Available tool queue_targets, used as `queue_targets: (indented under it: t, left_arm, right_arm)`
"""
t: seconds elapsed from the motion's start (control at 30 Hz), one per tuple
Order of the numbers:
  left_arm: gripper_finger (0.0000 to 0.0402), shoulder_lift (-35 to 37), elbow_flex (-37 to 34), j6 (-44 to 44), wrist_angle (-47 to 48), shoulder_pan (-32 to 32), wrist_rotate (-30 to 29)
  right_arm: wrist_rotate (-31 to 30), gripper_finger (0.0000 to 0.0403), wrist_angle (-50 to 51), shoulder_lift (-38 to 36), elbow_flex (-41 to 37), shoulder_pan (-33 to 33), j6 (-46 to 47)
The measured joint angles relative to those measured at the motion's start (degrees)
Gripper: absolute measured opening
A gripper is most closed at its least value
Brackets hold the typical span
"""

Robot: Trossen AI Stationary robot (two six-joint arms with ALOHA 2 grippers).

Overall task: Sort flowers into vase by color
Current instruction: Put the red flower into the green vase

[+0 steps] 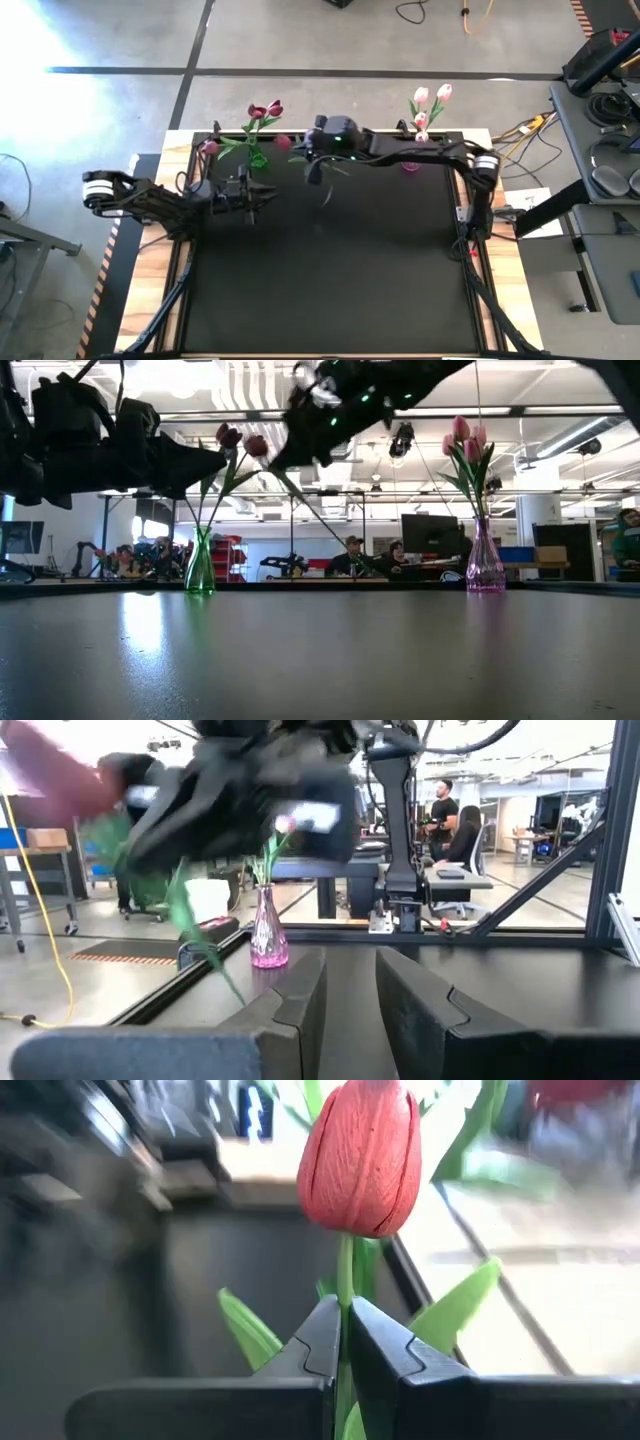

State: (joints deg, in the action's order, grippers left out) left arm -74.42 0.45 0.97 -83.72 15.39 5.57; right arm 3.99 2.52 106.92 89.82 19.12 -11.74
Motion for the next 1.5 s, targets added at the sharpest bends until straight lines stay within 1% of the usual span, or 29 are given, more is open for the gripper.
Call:
queue_targets:
  t: [0.07, 0.17, 0.3, 0.37, 0.43, 0.63, 0.8, 1.0, 1.1, 1.2, 1.3, 1.43, 1.5]
  left_arm:
    - [0.0075, 1.6, 0.0, 0.0, 1.8, 0.3, 0.0]
    - [0.0075, 4.9, 0.0, 0.5, 5.9, 0.8, 0.0]
    - [0.0075, 10.4, 0.0, 1.0, 12.1, 1.2, 0.0]
    - [0.0075, 13.5, 0.0, 1.3, 16.1, 1.3, 0.0]
    - [0.0075, 16.7, 0.0, 1.3, 20.6, 1.3, 0.0]
    - [0.0075, 26.4, 0.0, 2.1, 31.8, 1.3, 0.0]
    - [0.0075, 34.0, 0.0, 2.7, 40.6, 1.2, 0.0]
    - [0.0075, 40.8, 0.0, 2.8, 50.9, 1.2, 0.5]
    - [0.0075, 43.1, 0.0, 2.8, 53.0, 1.2, 2.9]
    - [0.0075, 44.8, 0.0, 2.6, 55.2, 1.2, 3.0]
    - [0.0075, 46.5, 0.0, 2.9, 58.3, 1.2, 1.5]
    - [0.0075, 49.1, 0.0, 3.8, 62.5, 1.2, -1.6]
    - [0.0075, 50.4, 0.0, 4.0, 64.2, 1.2, -1.8]
  right_arm:
    - [2.0, 0.0012, -7.1, -3.1, -4.6, -0.4, 0.5]
    - [2.5, 0.0012, -15.1, -6.0, -9.6, -1.2, 0.4]
    - [2.6, 0.0012, -23.6, -7.8, -12.7, -1.5, 1.2]
    - [3.2, 0.0012, -28.4, -7.7, -13.5, -1.5, 1.8]
    - [5.3, 0.0012, -32.5, -6.9, -14.1, -1.5, 2.9]
    - [5.7, 0.0012, -43.6, -3.1, -13.9, -1.6, 4.2]
    - [5.7, 0.0012, -52.2, 0.3, -11.5, -1.6, 6.6]
    - [7.4, 0.0012, -55.7, 4.1, -6.3, -1.6, 9.7]
    - [8.5, 0.0012, -56.4, 6.7, -2.4, -1.6, 10.8]
    - [8.5, 0.0012, -58.2, 9.5, 1.8, -1.7, 11.0]
    - [8.7, 0.0012, -59.5, 12.3, 5.8, -1.8, 10.0]
    - [12.3, 0.0012, -61.4, 16.2, 10.9, -1.7, 9.4]
    - [13.1, 0.0012, -62.2, 17.8, 13.2, -1.8, 9.2]
